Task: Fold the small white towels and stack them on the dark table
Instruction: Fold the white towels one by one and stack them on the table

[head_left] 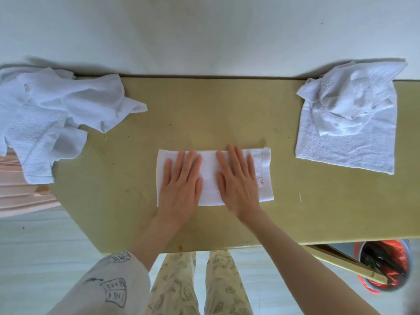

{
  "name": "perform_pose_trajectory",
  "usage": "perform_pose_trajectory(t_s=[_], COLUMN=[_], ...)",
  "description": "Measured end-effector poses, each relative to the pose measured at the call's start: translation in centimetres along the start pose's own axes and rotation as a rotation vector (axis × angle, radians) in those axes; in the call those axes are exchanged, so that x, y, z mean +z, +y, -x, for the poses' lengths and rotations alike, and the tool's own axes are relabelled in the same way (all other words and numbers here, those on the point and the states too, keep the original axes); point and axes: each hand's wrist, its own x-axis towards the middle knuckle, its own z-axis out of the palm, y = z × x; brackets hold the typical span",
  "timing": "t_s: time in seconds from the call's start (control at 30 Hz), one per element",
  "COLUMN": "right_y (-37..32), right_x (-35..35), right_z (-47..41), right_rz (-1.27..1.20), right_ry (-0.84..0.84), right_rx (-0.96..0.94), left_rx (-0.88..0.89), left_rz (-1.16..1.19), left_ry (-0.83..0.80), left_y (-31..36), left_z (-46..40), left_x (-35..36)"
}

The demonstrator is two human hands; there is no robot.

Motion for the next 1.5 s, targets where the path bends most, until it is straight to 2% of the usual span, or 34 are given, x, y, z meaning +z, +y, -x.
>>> perform_pose_trajectory(t_s=[0.1,0.23,0.3,0.4,0.47,0.57,0.7,0.83,0.93,1.0,1.13,1.2,1.33,1.5], right_y=[2.4,2.7,2.6,2.5,2.5,2.4,2.4,2.3,2.3,2.3,2.3,2.3,2.3,2.4], right_x=[0.0,-0.4,-0.4,-0.6,-0.6,-0.7,-0.7,-0.7,-0.8,-0.8,-0.9,-0.8,-0.8,-0.7], right_z=[0.0,0.2,0.2,0.1,0.1,0.0,0.1,0.0,0.0,0.1,0.1,0.1,0.1,0.2], right_rz=[0.111,0.163,0.178,0.197,0.199,0.195,0.198,0.194,0.192,0.190,0.182,0.181,0.177,0.175], right_ry=[-0.001,-0.039,-0.062,-0.080,-0.091,-0.099,-0.099,-0.093,-0.085,-0.081,-0.086,-0.087,-0.087,-0.083], right_rx=[0.008,0.053,0.066,0.075,0.077,0.085,0.085,0.083,0.079,0.079,0.078,0.078,0.078,0.070], left_rx=[-0.018,-0.151,-0.115,-0.087,-0.174,-0.332,-0.449,-0.455,-0.463,-0.533,-0.868,-0.968,-0.983,-0.868], left_rz=[-0.072,-0.088,-0.089,-0.049,0.004,0.086,0.018,-0.028,0.064,0.226,0.801,0.956,0.794,0.609], left_ry=[-0.009,-0.016,-0.007,0.012,-0.002,-0.156,-0.404,-0.470,-0.393,-0.313,-0.140,-0.090,-0.178,0.019], left_y=[-1.4,-3.6,-4.6,-5.2,-4.6,-3.9,-3.5,-2.7,-2.3,-2.2,-2.9,-3.2,-2.2,-1.0], left_z=[-0.2,0.1,0.2,-0.5,-1.6,-3.7,-6.0,-6.5,-5.9,-5.0,-3.2,-2.5,-2.0,-2.1], left_x=[0.2,-0.5,-1.1,-2.5,-3.9,-5.7,-6.9,-7.4,-7.2,-7.2,-7.2,-6.9,-6.5,-5.5])
